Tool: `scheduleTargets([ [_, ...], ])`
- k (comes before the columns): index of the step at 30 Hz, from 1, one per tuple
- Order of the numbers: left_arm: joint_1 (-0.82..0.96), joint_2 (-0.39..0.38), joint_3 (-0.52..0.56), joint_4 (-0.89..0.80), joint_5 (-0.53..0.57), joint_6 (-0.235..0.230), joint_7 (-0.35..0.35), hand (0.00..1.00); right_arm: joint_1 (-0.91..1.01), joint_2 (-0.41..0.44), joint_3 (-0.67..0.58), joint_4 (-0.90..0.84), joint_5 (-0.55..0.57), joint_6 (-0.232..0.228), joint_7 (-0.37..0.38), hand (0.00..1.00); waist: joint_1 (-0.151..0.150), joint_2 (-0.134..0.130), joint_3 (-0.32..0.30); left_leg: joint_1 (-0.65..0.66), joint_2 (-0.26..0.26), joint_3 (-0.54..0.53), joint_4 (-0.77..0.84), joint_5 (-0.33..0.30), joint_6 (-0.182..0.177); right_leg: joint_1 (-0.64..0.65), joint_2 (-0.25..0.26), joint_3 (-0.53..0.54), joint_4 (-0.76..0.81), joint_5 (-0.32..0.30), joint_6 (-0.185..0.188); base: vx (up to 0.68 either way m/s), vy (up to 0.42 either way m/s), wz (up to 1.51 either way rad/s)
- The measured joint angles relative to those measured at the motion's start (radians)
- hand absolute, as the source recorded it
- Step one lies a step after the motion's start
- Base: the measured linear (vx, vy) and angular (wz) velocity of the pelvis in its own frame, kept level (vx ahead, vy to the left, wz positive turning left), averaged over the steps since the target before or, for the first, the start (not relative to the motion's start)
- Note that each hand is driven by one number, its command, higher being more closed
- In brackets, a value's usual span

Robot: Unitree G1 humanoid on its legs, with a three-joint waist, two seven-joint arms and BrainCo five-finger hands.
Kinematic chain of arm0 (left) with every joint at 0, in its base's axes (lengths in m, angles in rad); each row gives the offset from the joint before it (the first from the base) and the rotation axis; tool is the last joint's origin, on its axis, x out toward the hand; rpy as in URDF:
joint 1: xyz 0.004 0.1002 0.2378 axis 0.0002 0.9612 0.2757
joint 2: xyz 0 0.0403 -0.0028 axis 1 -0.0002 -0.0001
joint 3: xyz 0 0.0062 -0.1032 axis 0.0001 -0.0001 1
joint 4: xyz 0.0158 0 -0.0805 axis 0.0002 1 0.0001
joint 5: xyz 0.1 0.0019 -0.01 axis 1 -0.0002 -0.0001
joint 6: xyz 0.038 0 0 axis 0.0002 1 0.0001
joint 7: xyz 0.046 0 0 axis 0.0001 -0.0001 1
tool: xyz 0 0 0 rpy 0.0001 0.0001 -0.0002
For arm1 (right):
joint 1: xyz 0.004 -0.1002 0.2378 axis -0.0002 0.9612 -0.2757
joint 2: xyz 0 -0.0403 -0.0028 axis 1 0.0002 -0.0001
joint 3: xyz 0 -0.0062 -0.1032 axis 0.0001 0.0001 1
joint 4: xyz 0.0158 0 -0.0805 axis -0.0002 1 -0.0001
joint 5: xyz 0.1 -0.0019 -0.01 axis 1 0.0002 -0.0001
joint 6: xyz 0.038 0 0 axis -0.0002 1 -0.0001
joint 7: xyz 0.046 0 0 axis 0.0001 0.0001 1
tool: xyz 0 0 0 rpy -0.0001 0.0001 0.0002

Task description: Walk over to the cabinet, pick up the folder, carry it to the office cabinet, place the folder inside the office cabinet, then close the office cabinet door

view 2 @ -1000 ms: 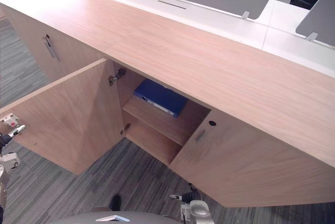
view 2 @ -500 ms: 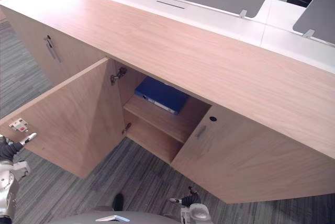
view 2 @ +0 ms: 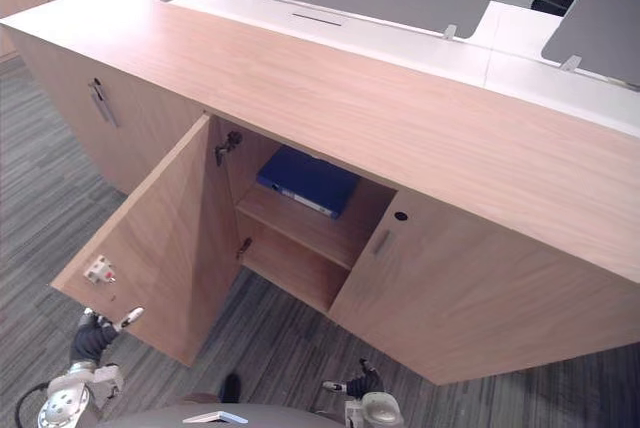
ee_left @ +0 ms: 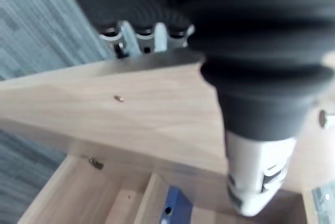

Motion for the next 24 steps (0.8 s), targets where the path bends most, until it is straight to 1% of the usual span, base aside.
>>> scheduleTargets([
  [1,0.003,0.0,-0.018,-0.001,0.002,0.01,-0.007,0.0,0.0,0.0,0.005,0.0,0.0,0.0,0.002,0.0,-0.004,0.003,-0.002,0.001,0.0,0.006,0.0,0.0,0.0,-0.001,0.0,0.007,0.0,0.001,0.002,-0.07,0.027,-0.15],
  [3,0.029,0.004,-0.105,-0.001,0.002,0.018,-0.034,0.0,0.003,0.0,0.018,-0.002,0.0,0.0,0.012,0.0,-0.021,0.014,-0.006,0.0,0.001,0.033,0.0,0.0,0.0,-0.013,0.001,0.043,0.001,0.003,0.004,-0.05,0.034,-0.21],
  [4,0.028,0.007,-0.127,-0.001,0.003,0.023,-0.044,0.0,0.002,0.002,0.019,-0.003,0.0,0.0,0.013,0.0,-0.023,0.015,-0.006,0.0,0.001,0.044,0.0,0.0,0.0,-0.016,0.002,0.055,0.001,0.003,0.005,-0.05,0.036,-0.26],
  [6,0.023,0.008,-0.22,-0.001,0.004,0.034,-0.081,0.0,0.0,0.003,0.042,-0.013,0.0,-0.001,0.014,0.0,-0.04,0.017,-0.009,0.001,0.003,0.072,0.0,-0.001,0.001,-0.03,0.006,0.097,0.001,0.004,0.005,-0.04,0.041,-0.36],
  [8,0.004,0.005,-0.29,0.004,0.006,0.037,-0.098,0.0,0.002,0.008,0.056,-0.026,0.0,-0.001,0.014,0.0,-0.051,0.016,-0.01,-0.001,0.007,0.1,0.0,-0.002,0.002,-0.047,0.012,0.138,0.0,0.004,0.005,-0.03,0.036,-0.49],
  [9,-0.021,-0.001,-0.323,0.021,0.014,0.038,-0.1,0.0,0.002,0.012,0.057,-0.032,0.0,-0.001,0.014,0.0,-0.061,0.015,-0.011,0.0,0.01,0.114,0.0,-0.003,0.004,-0.052,0.015,0.155,-0.004,0.004,0.005,-0.02,0.04,-0.67],
  [10,-0.066,-0.012,-0.367,0.045,0.024,0.039,-0.106,0.0,0.002,0.022,0.057,-0.037,0.0,-0.003,0.012,0.0,-0.082,0.01,-0.02,0.001,0.013,0.141,0.0,-0.006,0.007,-0.065,0.018,0.183,-0.005,0.006,0.003,-0.01,0.041,-0.58],
  [11,-0.087,-0.015,-0.38,0.054,0.033,0.039,-0.111,0.0,0.002,0.024,0.058,-0.036,0.0,-0.003,0.012,0.0,-0.089,0.008,-0.026,0.001,0.013,0.155,0.0,-0.009,0.008,-0.071,0.019,0.196,-0.006,0.01,0.004,0.0,0.042,-0.7],
  [12,-0.127,-0.019,-0.408,0.06,0.052,0.039,-0.118,0.0,0.002,0.028,0.06,-0.036,0.0,-0.002,0.011,0.0,-0.103,0.006,-0.039,0.004,0.014,0.183,0.0,-0.014,0.008,-0.082,0.02,0.224,-0.007,0.022,0.005,0.02,0.028,-0.56],
  [15,-0.204,-0.037,-0.454,0.071,0.063,0.032,-0.122,0.0,-0.001,0.034,0.062,-0.036,0.0,-0.003,0.01,0.0,-0.132,0.003,-0.049,0.025,0.014,0.244,0.0,-0.027,0.005,-0.084,0.024,0.278,-0.026,0.059,0.005,0.03,0.023,-0.73],
  [16,-0.246,-0.054,-0.471,0.095,0.069,0.03,-0.12,0.0,-0.002,0.036,0.063,-0.037,0.001,-0.003,0.009,0.0,-0.145,0.004,-0.051,0.039,0.014,0.274,0.0,-0.035,0.004,-0.085,0.025,0.304,-0.032,0.07,0.006,0.02,0.021,-0.72],
  [18,-0.312,-0.08,-0.464,0.153,0.08,0.032,-0.085,0.0,-0.005,0.038,0.065,-0.037,0.001,-0.003,0.009,0.0,-0.169,0.007,-0.06,0.049,0.015,0.317,0.0,-0.048,0.003,-0.094,0.027,0.339,-0.041,0.088,0.006,0.03,0.022,-0.69],
  [19,-0.343,-0.076,-0.46,0.174,0.081,0.032,-0.072,0.0,-0.009,0.039,0.066,-0.037,0.001,-0.002,0.008,0.0,-0.182,0.008,-0.061,0.052,0.016,0.332,0.0,-0.053,0.004,-0.096,0.029,0.357,-0.046,0.091,0.008,0.03,0.011,-0.47],
  [21,-0.363,-0.071,-0.459,0.18,0.081,0.032,-0.051,0.0,-0.013,0.039,0.067,-0.037,0.001,-0.001,0.008,0.0,-0.193,0.009,-0.062,0.054,0.016,0.354,0.0,-0.06,0.002,-0.1,0.03,0.376,-0.058,0.1,0.012,0.04,0.009,-0.34],
  [24,-0.384,-0.07,-0.457,0.186,0.083,0.031,-0.023,0.0,-0.015,0.04,0.067,-0.036,0.002,-0.001,0.005,0.0,-0.199,0.008,-0.062,0.052,0.014,0.381,0.001,-0.071,0.004,-0.11,0.03,0.401,-0.069,0.114,0.014,0.05,0.01,-0.32],
])
